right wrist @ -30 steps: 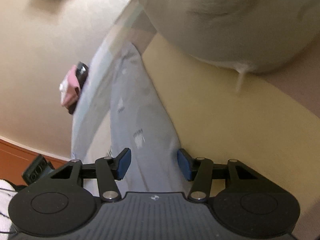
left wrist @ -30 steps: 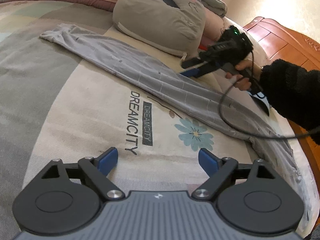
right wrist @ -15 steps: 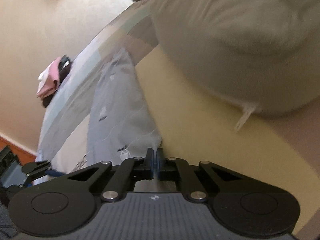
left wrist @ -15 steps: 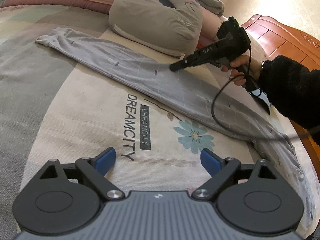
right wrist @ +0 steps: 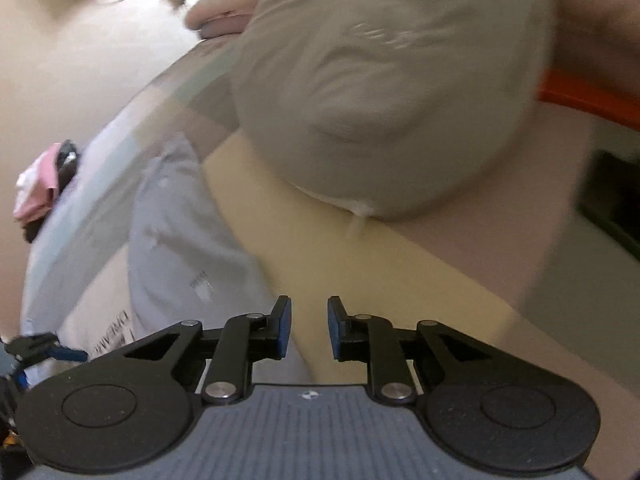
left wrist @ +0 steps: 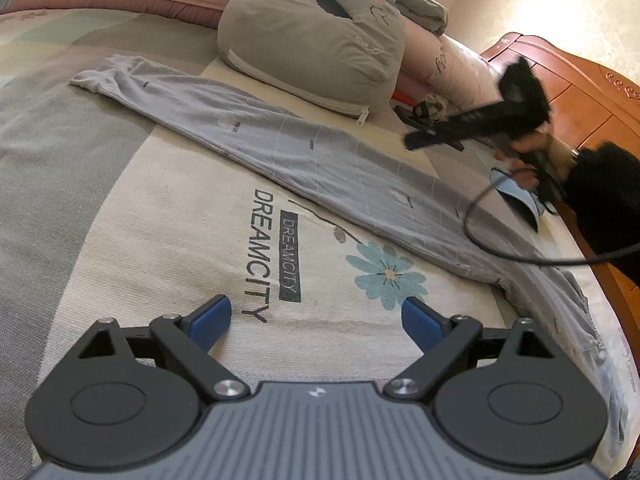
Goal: Fold clothes
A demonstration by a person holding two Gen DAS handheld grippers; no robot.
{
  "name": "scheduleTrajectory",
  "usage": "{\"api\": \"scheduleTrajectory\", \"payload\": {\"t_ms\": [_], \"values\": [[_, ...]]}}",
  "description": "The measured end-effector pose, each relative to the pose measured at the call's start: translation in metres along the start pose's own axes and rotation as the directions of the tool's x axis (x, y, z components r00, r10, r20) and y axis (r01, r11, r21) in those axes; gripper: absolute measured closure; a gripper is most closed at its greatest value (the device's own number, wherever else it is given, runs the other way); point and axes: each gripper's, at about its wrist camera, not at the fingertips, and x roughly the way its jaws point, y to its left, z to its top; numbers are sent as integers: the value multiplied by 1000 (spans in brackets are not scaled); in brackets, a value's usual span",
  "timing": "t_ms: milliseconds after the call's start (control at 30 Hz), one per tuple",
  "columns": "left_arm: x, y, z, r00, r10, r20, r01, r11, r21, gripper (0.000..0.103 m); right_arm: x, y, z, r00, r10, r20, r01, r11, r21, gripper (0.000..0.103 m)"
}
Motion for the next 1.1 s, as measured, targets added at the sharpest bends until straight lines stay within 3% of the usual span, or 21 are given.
{"api": "scheduleTrajectory", "payload": {"t_ms": [100, 167, 233, 367, 433, 567, 733, 900, 1000, 1100], "values": [[0, 2, 7, 1000, -5, -15, 5, 1000, -31, 11, -25, 13, -23, 998, -39, 51, 39, 999, 7, 76], [-3, 5, 16, 1000, -1, 1, 1, 999, -44, 11, -38, 27, -41, 995, -49, 87, 48, 999, 9, 65], [-2, 14, 33, 1000, 2, 19, -1, 999, -52, 11, -41, 45, -59, 994, -40, 101, 39, 999, 12, 59], [7, 42, 75, 997, 41, 68, -37, 998, -59, 12, -38, 79, -98, 994, -10, 109, 6, 999, 40, 56], [17, 68, 93, 996, 44, 82, -33, 991, -129, 13, -36, 92, -116, 993, 6, 119, -15, 997, 73, 53], [38, 123, 116, 993, 55, 105, -21, 955, -296, 16, -37, 110, -145, 985, 27, 171, -57, 983, 172, 48], [50, 165, 129, 978, 14, 209, 71, 916, -395, 16, -44, 125, -162, 978, 24, 208, -71, 972, 225, 42], [63, 190, 148, 962, 24, 273, 107, 884, -455, 18, -50, 126, -158, 974, 14, 227, -66, 973, 222, 41], [72, 194, 160, 956, 47, 291, 84, 903, -421, 21, -51, 125, -155, 972, 3, 236, -58, 972, 226, 41], [77, 197, 169, 950, 93, 300, 31, 924, -382, 38, -51, 124, -156, 971, -5, 238, -53, 970, 236, 41]]}}
